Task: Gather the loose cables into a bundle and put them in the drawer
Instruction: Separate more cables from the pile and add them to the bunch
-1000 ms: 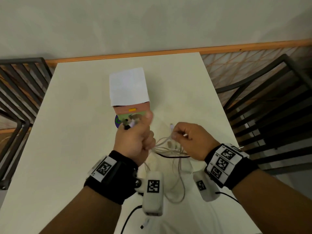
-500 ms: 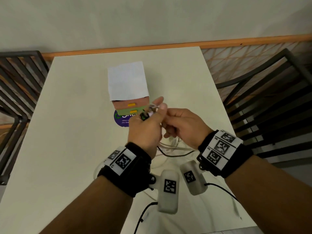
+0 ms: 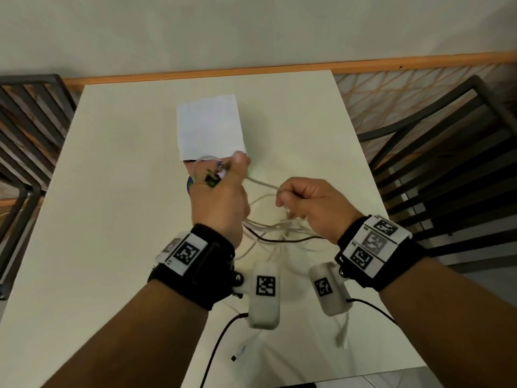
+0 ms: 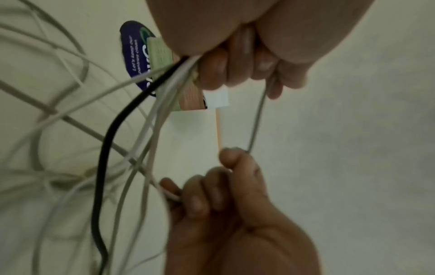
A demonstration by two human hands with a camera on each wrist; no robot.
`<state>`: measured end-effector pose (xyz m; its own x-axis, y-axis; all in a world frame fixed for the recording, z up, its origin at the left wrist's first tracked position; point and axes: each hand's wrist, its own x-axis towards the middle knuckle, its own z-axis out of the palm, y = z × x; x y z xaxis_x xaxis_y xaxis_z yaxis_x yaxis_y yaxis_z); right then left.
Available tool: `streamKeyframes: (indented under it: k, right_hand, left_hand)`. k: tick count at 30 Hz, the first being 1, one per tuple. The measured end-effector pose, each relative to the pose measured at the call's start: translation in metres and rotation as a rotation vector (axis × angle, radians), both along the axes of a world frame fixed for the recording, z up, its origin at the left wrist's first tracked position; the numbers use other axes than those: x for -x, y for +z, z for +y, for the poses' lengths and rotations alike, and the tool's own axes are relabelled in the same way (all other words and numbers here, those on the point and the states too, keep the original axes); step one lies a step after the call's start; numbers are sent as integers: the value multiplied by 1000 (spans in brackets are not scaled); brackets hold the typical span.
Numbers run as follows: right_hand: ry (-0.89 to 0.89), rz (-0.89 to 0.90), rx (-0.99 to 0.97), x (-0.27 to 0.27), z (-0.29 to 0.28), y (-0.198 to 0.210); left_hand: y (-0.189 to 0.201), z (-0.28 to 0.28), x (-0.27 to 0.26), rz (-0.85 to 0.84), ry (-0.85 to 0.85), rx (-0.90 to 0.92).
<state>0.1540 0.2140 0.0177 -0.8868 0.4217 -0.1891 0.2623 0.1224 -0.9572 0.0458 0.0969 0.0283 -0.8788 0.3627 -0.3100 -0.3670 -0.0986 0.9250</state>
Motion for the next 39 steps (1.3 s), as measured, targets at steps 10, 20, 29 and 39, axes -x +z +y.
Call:
streamKeyframes:
  k: [10, 20, 29, 39]
  right_hand:
    - [-27, 70, 139, -9, 1, 7]
    - [2, 35, 59, -13, -2, 16]
    - [10, 24, 86, -16, -14, 7]
    - [15, 34, 150, -15, -21, 0]
  left_hand:
    - [8, 12, -21, 71, -145, -2]
    - [14, 12, -28, 310, -311, 70]
    - [2, -2, -23, 223, -295, 58]
    - [3, 3, -19, 238, -283, 87]
